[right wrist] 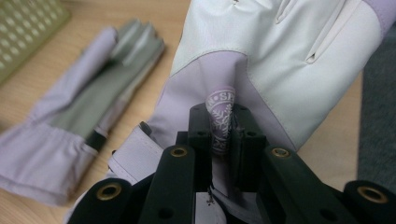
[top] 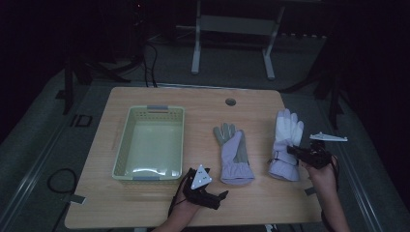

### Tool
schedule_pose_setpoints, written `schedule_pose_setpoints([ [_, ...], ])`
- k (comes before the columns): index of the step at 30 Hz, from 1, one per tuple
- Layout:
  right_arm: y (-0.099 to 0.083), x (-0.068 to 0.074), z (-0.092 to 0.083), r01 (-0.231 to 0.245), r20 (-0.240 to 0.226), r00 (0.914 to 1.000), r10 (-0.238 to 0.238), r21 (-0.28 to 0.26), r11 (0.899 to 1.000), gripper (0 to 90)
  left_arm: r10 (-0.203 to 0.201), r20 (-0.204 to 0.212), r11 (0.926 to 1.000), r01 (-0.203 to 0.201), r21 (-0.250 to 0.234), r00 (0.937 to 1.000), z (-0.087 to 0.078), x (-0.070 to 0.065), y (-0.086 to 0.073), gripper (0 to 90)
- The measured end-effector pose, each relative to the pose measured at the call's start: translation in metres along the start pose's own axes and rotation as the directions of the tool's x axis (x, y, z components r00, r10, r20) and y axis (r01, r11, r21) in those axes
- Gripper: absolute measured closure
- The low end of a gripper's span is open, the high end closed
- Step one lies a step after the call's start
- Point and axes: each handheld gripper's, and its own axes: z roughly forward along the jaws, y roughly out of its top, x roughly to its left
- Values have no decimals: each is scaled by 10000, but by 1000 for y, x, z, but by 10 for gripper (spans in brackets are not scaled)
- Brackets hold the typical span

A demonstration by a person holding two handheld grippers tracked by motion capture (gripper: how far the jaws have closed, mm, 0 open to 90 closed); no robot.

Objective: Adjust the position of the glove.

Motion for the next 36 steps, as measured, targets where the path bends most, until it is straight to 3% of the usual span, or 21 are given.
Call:
schedule_pose_setpoints([
  [11,34,27,-20,448,-229,9987,-461,-559,9974,804,-4,-5,10000,4,5,10000,0,0,0,1],
  [20,57,66,-22,759,-805,9933,-827,-840,9936,802,53,-33,10000,-53,-20,10000,0,0,0,1],
  [28,63,100,-8,1224,-1257,9838,-1279,-501,9912,801,86,-21,10000,-86,-24,10000,0,-1,0,1],
  [36,55,127,22,1498,-1612,9762,-1453,161,9886,801,117,-19,9999,-117,-17,9999,0,-1,0,1],
])
